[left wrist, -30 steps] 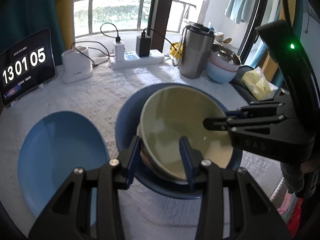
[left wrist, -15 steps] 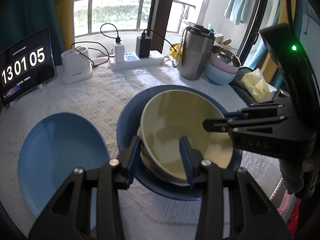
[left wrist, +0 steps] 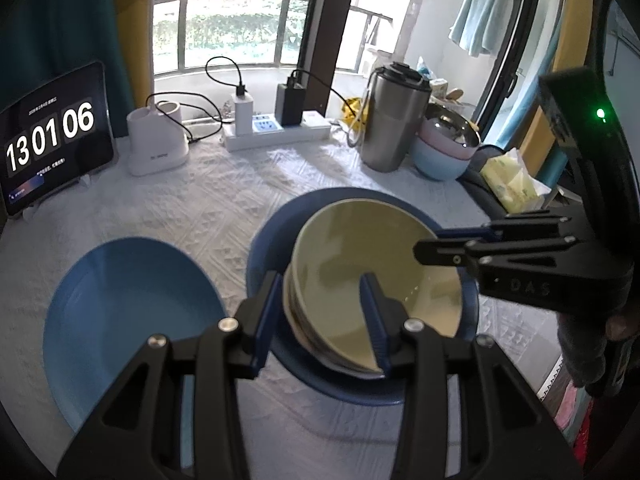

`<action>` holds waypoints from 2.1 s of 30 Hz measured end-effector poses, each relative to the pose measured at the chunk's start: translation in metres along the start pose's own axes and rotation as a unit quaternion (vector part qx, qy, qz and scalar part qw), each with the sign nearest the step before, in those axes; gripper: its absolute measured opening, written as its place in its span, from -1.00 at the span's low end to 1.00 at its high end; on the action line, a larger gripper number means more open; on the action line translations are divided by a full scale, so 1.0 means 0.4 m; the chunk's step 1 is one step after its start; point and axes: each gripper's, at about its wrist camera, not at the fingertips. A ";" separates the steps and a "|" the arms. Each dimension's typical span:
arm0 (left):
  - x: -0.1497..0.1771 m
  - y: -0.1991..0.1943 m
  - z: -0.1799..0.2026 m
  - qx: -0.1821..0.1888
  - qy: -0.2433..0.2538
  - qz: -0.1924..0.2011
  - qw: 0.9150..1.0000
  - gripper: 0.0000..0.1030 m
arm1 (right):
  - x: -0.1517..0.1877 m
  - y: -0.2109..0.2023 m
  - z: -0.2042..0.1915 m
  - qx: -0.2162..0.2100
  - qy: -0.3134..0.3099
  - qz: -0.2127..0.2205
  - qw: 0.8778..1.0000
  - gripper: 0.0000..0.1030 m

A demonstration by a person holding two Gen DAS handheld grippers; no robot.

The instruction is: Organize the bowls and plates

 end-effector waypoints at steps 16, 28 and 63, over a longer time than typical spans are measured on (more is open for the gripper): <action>-0.015 -0.037 -0.097 -0.032 -0.043 0.018 0.998 -0.17 | 0.001 -0.098 0.030 -0.007 0.007 0.065 0.998 -0.49; -0.014 -0.015 -0.092 -0.034 -0.031 0.011 0.999 -0.15 | 0.019 -0.120 0.111 -0.011 0.035 0.081 0.996 -0.45; 0.011 0.075 -0.078 -0.072 0.006 -0.057 0.996 -0.13 | 0.084 0.023 0.119 -0.015 0.066 0.057 0.996 -0.29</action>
Point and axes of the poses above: each gripper's, at about its wrist camera, not at the fingertips, and y roughly the way its jaws point, z to its right, x to its underside, and after that the axes turned 2 degrees about z, right-handed
